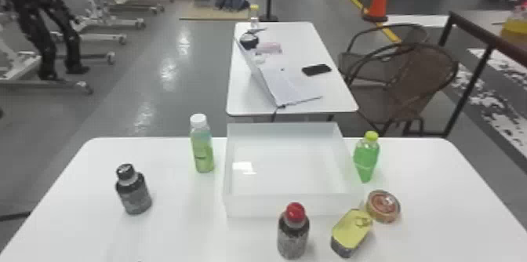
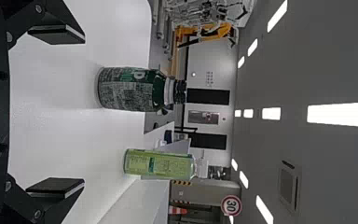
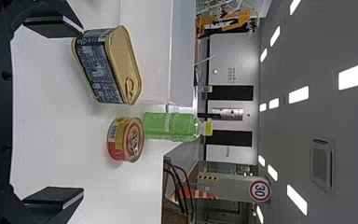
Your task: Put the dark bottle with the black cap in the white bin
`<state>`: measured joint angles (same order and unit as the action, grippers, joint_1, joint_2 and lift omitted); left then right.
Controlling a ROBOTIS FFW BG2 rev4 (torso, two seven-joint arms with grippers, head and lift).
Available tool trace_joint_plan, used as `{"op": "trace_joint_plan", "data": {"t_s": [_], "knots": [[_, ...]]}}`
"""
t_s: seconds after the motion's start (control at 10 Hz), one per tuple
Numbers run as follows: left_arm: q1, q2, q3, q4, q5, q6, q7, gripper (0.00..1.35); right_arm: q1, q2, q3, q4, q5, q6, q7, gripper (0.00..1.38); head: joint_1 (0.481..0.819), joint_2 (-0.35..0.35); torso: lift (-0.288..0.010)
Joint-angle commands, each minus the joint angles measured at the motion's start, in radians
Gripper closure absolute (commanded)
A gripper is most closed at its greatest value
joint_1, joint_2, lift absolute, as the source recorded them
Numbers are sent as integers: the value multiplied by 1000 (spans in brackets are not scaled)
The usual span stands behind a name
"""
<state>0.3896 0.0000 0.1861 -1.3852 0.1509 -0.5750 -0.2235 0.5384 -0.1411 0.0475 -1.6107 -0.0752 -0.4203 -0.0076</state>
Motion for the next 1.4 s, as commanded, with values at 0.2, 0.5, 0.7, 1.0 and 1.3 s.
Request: {"op": "trace_joint_plan", "data": {"t_s": [0.2,0.5,0.7,1.0,1.3], "knots": [[0,-3,0,0,-1,1,1,209,0,0,0,0,0,0,0,96,549,0,-100],[-11,-3,0,2,-5,21,1,205,0,0,0,0,0,0,0,96,549,0,-100],[-44,-3,12,8,-19,58,13,203,0,0,0,0,0,0,0,96,549,0,-100],[-144,-3,13,48,-37,110,35,203,2,0,0,2,-8,0,0,96,549,0,-100],[-244,-3,-19,127,-47,147,64,208,0,2,2,3,-11,0,0,96,549,0,-100]]}}
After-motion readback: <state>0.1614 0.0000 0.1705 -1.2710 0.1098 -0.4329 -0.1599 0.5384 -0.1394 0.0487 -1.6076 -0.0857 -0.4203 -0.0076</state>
